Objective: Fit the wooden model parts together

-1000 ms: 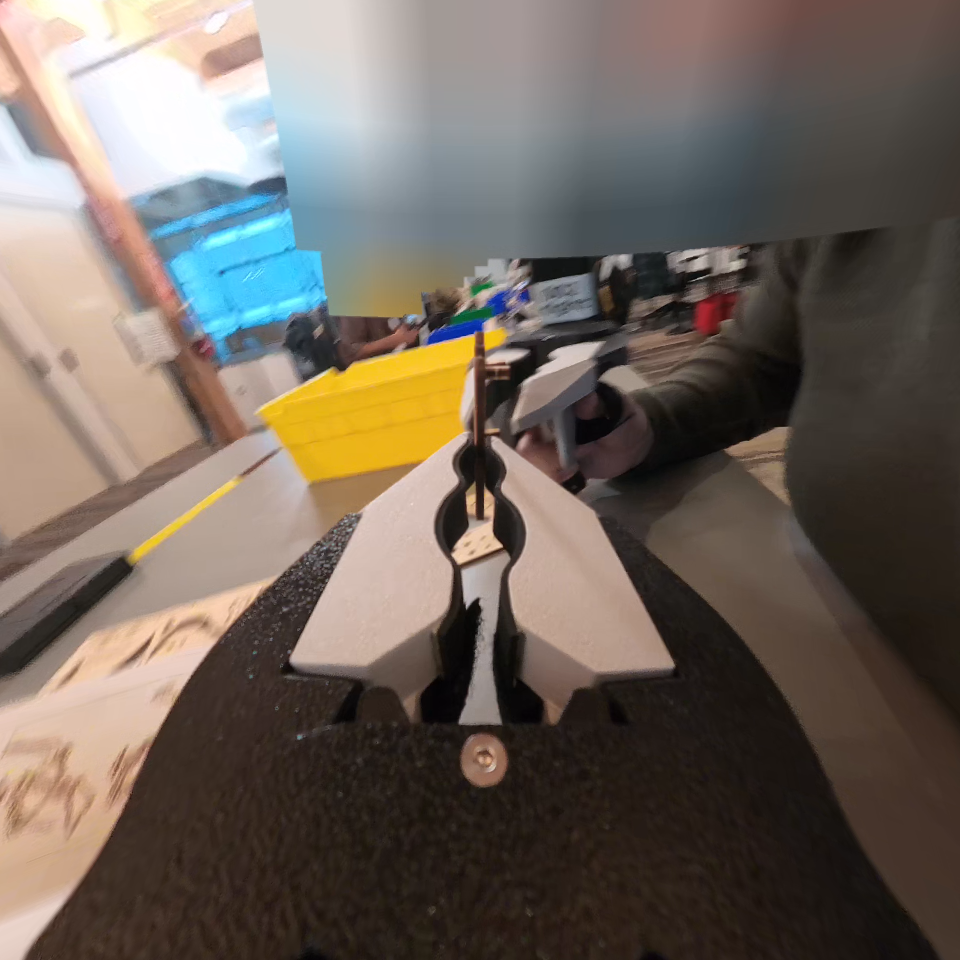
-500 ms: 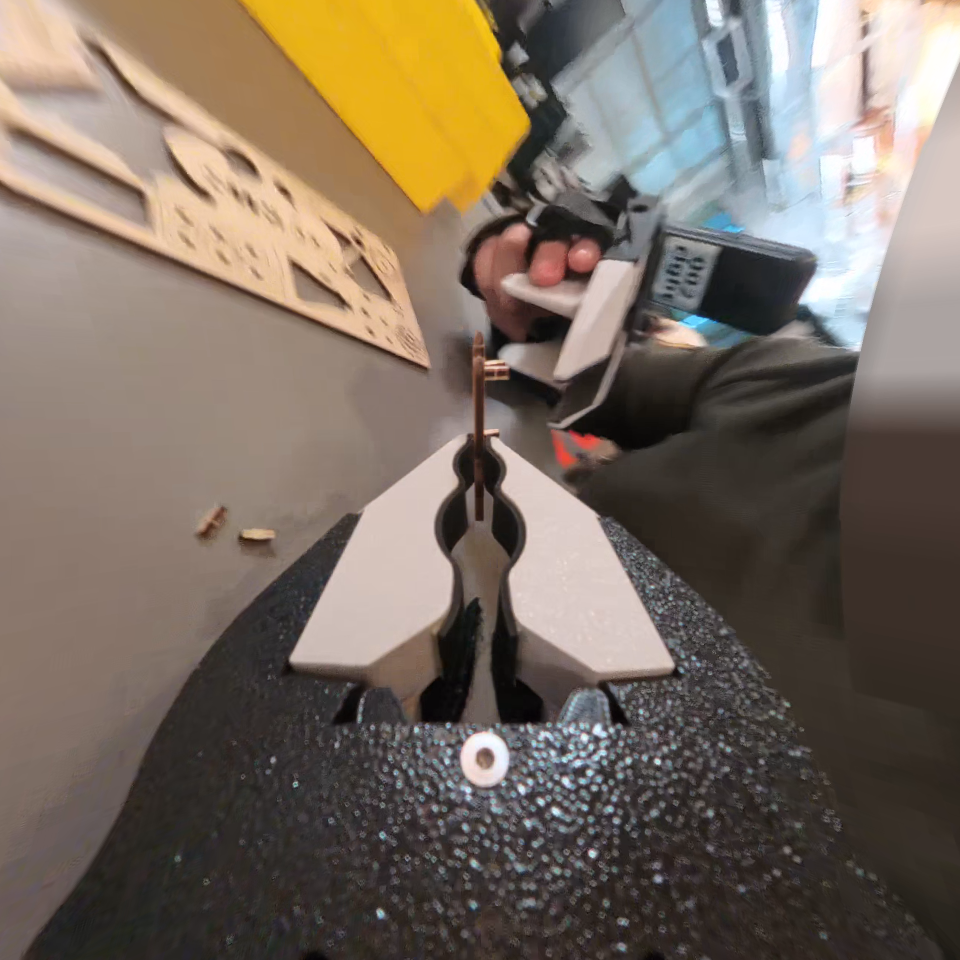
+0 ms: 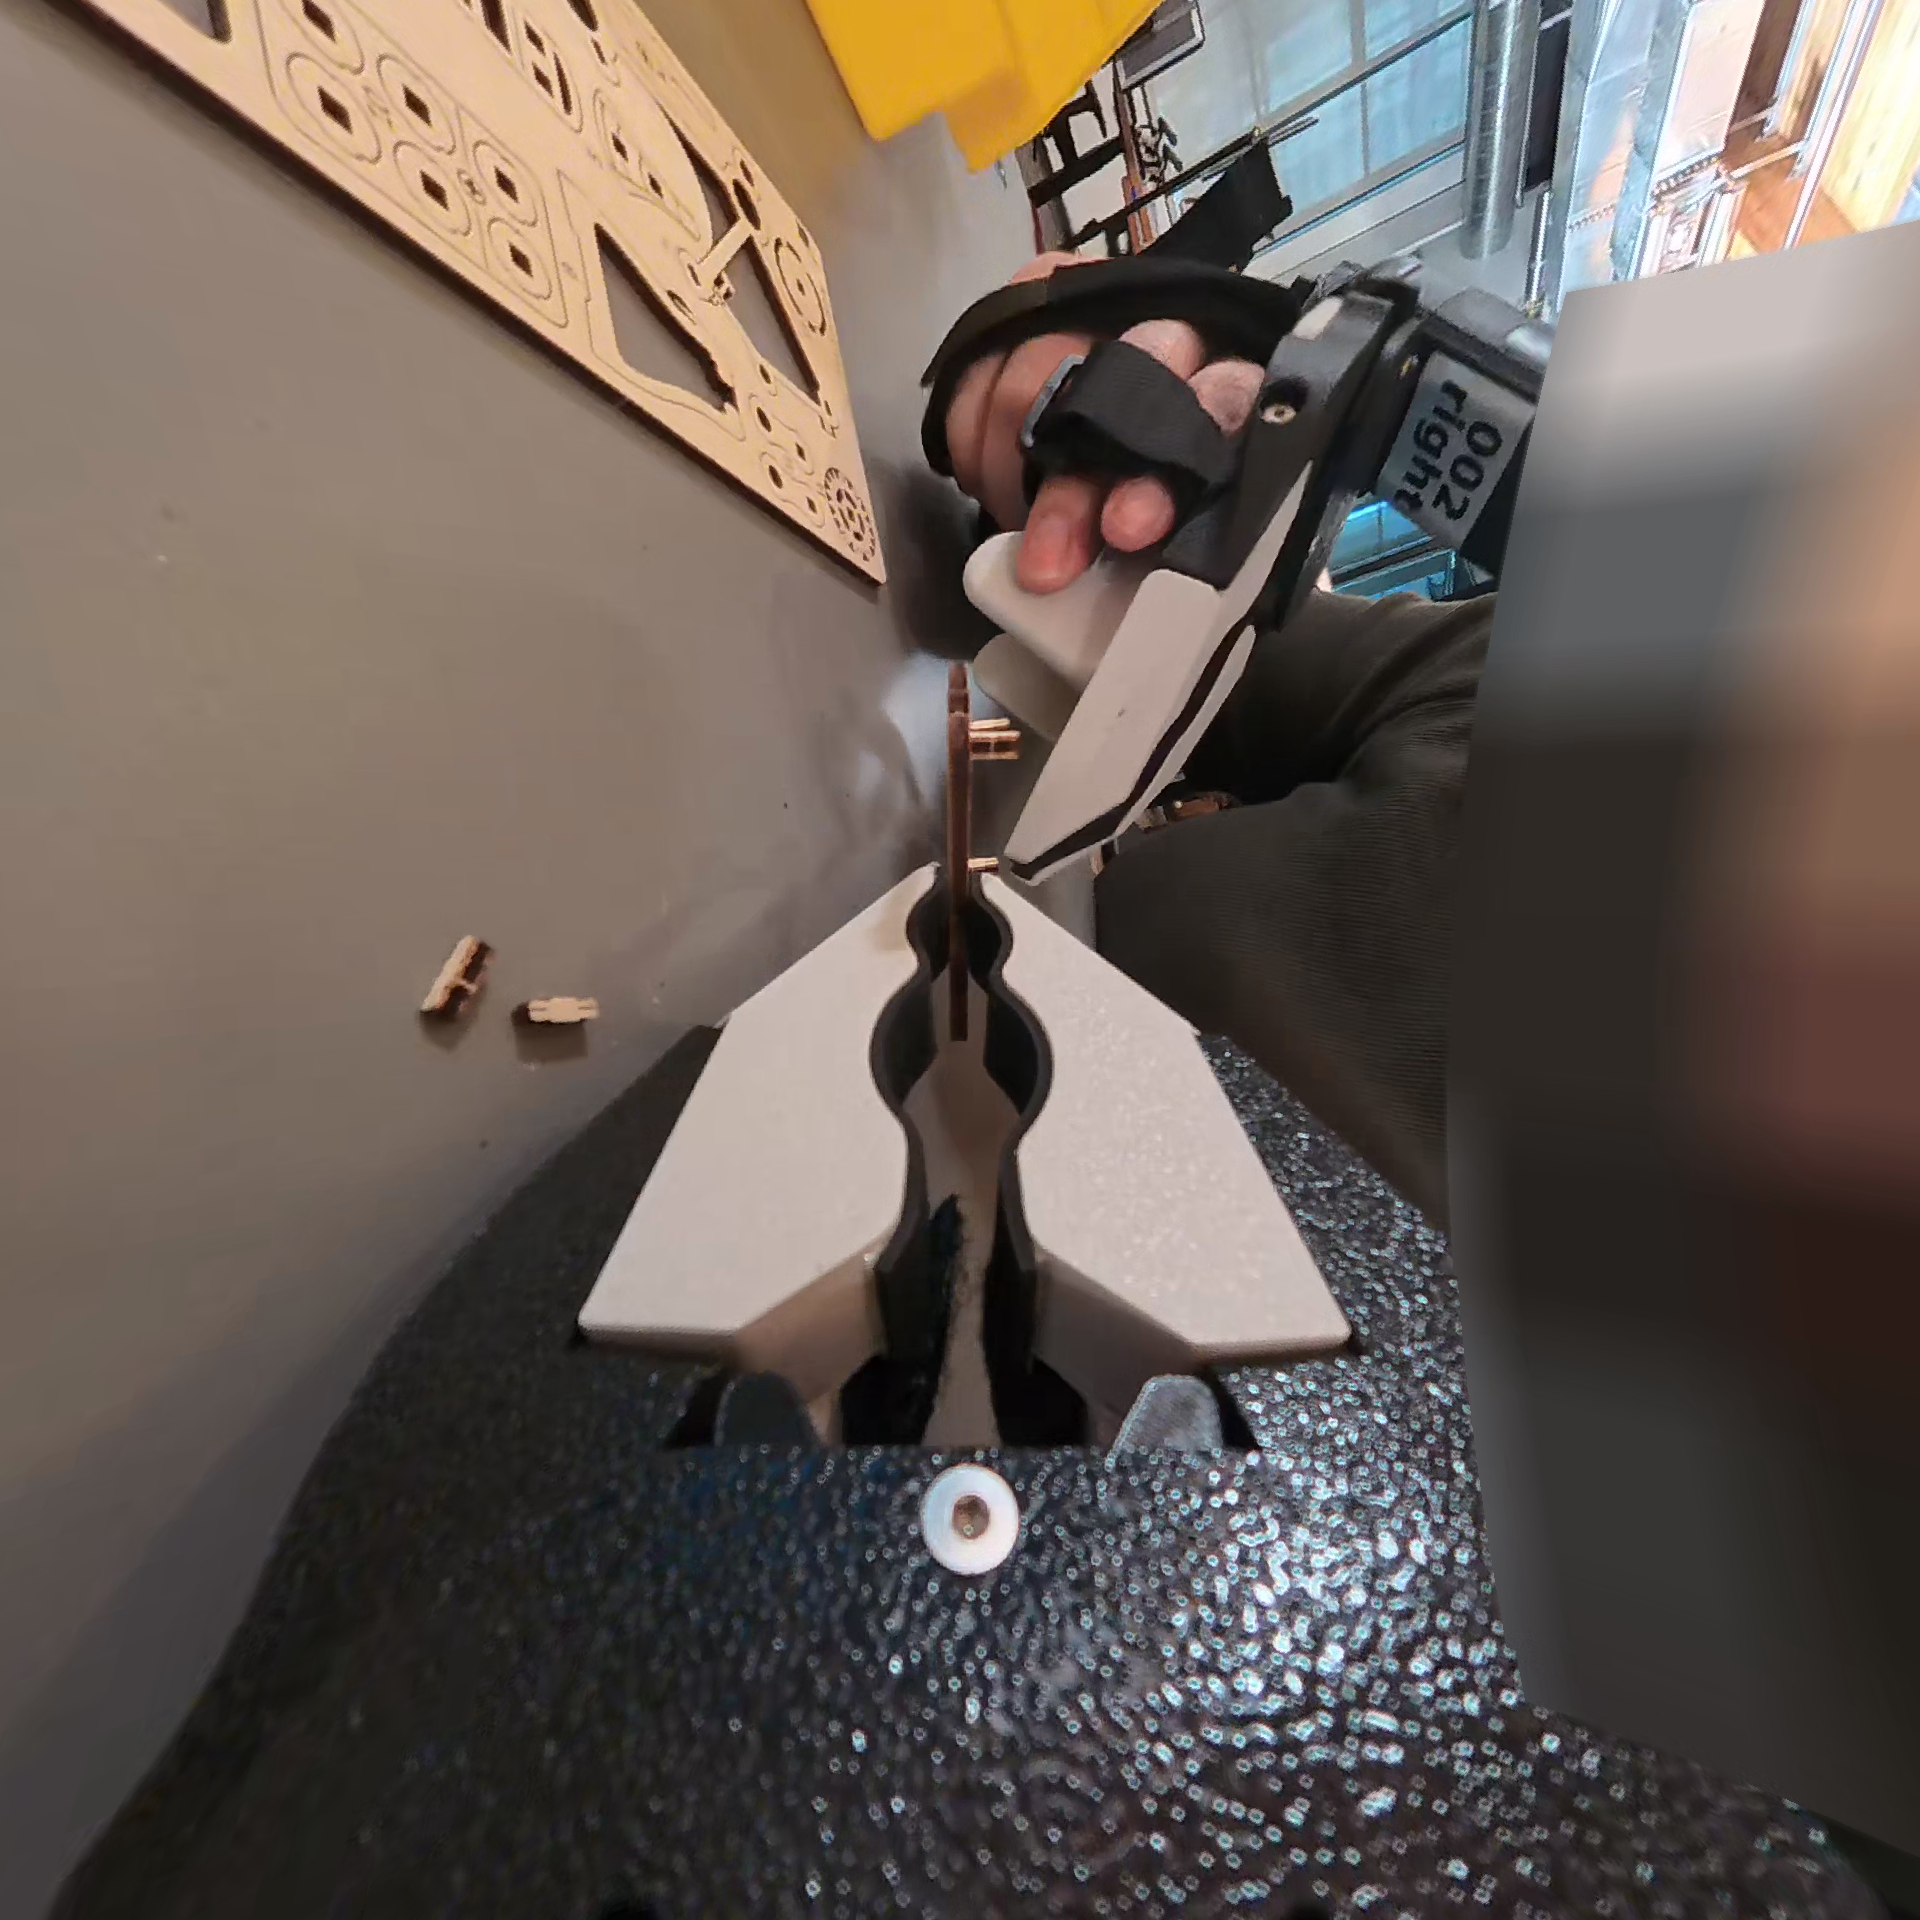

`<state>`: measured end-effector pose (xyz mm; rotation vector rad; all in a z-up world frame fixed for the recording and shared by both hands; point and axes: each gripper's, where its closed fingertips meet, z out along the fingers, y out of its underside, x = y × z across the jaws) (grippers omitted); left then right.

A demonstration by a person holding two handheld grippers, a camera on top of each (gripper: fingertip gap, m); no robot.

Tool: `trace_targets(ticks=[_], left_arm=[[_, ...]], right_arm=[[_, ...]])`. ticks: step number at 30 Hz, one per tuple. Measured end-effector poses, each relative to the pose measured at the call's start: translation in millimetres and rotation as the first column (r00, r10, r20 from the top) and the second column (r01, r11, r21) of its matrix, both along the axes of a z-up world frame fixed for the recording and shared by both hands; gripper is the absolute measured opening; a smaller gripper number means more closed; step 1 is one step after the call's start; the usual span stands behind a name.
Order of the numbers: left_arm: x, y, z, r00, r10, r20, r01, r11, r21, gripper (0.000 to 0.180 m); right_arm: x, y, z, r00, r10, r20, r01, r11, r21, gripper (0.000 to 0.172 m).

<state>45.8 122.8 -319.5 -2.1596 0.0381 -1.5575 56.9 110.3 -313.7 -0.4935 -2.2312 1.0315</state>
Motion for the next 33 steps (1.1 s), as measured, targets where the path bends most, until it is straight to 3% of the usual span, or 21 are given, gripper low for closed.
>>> trace_targets(ticks=[33], left_arm=[[1.8, -0.5, -6.7, 0.996, 0.000, -0.084, 0.002, 1.000, 0.023, 0.000]], right_arm=[[-2.1, 1.3, -13.1, 1.000, -0.012, 0.012, 0.012, 0.999, 0.030, 0.000]])
